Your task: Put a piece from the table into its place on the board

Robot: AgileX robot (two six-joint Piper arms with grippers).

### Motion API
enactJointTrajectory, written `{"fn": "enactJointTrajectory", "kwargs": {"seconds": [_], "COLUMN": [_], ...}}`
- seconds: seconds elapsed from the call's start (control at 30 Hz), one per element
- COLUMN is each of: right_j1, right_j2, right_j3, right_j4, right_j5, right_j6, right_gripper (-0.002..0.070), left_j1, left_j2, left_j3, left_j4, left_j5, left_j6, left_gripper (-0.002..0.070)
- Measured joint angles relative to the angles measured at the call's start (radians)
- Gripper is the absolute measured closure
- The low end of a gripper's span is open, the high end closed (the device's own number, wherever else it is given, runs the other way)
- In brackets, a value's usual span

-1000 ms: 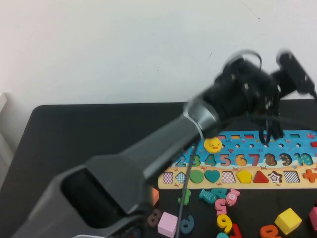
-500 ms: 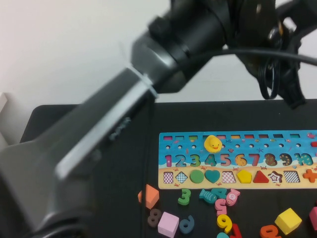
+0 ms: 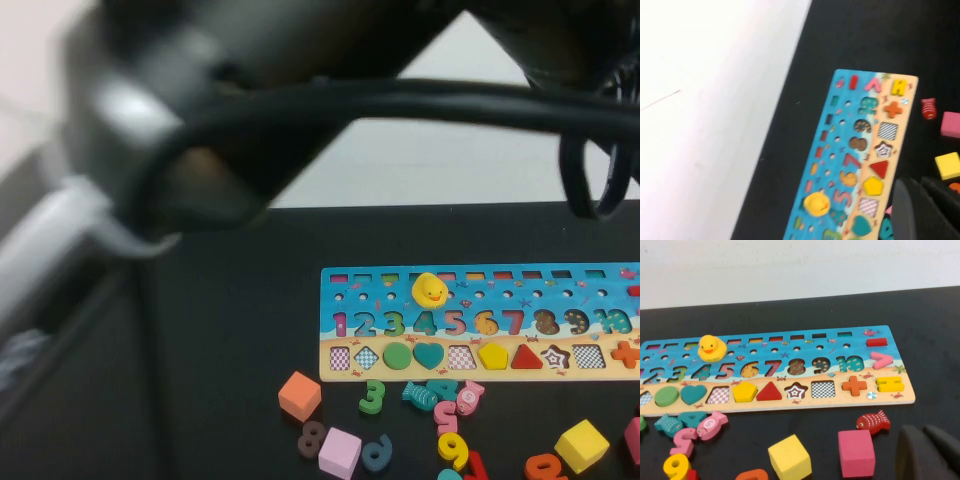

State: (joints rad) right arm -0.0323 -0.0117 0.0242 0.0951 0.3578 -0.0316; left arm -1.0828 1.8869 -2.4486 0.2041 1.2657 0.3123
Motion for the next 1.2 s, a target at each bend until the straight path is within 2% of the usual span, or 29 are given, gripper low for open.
{"fn": "enactJointTrajectory", "kwargs": {"seconds": [0.17,0.4,0.5,0.63,0.7,0.87,1.03,1.2], "right_j1": [0.000,0.000,0.000,0.000,0.000,0.000,0.000,0.000], "right_j2": [0.000,0.000,0.000,0.000,0.000,0.000,0.000,0.000], "right_j3": [0.000,0.000,0.000,0.000,0.000,0.000,0.000,0.000], "right_j4": [0.000,0.000,0.000,0.000,0.000,0.000,0.000,0.000], "right_j5": [0.000,0.000,0.000,0.000,0.000,0.000,0.000,0.000], "right_j6": [0.000,0.002,0.002,0.002,0.002,0.002,0.002,0.002], "right_gripper": [0.0657,0.0657,0.0657,0.0657,0.0657,0.0657,0.0657,0.0657], "left_j1": [-0.056,-0.102,-0.102,-0.102,-0.102,-0.102,-0.102,-0.080], "left_j2": [-0.099,-0.329,-0.479,-0.658,-0.714,-0.782,-0.822,-0.882], "left_j3": [0.116,0.436,0.629,0.848,0.932,1.034,1.054,1.118], "left_j4": [0.131,0.255,0.301,0.411,0.459,0.515,0.495,0.502], "left_j5": [0.000,-0.024,-0.097,-0.156,-0.160,-0.143,-0.028,-0.051], "left_j6": [-0.082,-0.243,-0.370,-0.674,-0.743,-0.777,-0.798,-0.812], "left_gripper": [0.0675,0.0675,0.0675,0.0675,0.0675,0.0675,0.0675,0.0675]}}
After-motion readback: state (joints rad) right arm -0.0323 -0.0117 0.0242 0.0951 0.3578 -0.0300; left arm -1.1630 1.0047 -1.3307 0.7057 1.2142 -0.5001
